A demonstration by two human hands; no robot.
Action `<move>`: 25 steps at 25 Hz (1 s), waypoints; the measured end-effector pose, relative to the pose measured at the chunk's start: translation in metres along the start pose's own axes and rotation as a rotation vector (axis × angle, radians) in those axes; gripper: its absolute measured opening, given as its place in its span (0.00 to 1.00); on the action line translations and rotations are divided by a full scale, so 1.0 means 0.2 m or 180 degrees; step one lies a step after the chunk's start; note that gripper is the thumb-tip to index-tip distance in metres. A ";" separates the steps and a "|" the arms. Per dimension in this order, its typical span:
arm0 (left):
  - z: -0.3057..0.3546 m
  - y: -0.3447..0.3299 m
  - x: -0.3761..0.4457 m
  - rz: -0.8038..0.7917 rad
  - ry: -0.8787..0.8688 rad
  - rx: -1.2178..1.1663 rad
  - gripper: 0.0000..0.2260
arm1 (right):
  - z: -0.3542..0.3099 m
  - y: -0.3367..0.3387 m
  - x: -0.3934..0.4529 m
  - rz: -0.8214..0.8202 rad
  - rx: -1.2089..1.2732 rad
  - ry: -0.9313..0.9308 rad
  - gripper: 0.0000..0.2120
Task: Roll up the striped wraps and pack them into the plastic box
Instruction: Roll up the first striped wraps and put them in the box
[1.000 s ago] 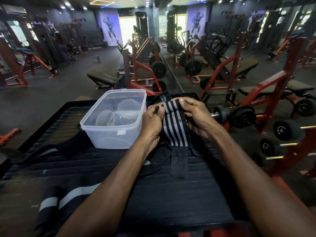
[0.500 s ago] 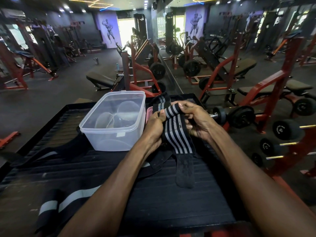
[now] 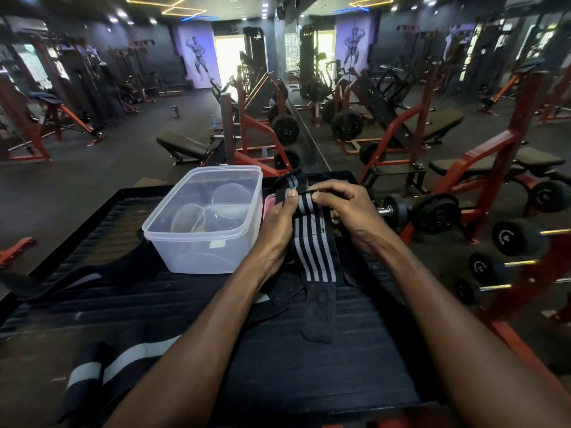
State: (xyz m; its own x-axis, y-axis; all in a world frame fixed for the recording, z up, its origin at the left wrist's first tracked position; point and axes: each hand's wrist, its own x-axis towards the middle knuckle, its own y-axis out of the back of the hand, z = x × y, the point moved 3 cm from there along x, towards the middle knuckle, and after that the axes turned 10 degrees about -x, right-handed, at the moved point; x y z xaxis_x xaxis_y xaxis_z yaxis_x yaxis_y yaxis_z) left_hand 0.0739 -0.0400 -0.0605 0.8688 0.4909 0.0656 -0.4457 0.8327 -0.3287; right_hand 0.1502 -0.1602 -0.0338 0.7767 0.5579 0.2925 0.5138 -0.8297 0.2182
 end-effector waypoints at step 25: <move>0.01 0.05 0.03 0.0260 0.0079 -0.0148 0.16 | 0.06 -0.03 0.02 -0.0042 -0.0047 0.0109 0.09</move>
State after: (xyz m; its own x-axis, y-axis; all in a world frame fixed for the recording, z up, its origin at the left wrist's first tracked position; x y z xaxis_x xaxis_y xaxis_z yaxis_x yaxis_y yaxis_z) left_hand 0.0745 -0.0283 -0.0624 0.8352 0.5498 0.0136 -0.5054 0.7770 -0.3753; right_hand 0.1546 -0.1533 -0.0446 0.7567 0.5694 0.3212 0.5184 -0.8220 0.2359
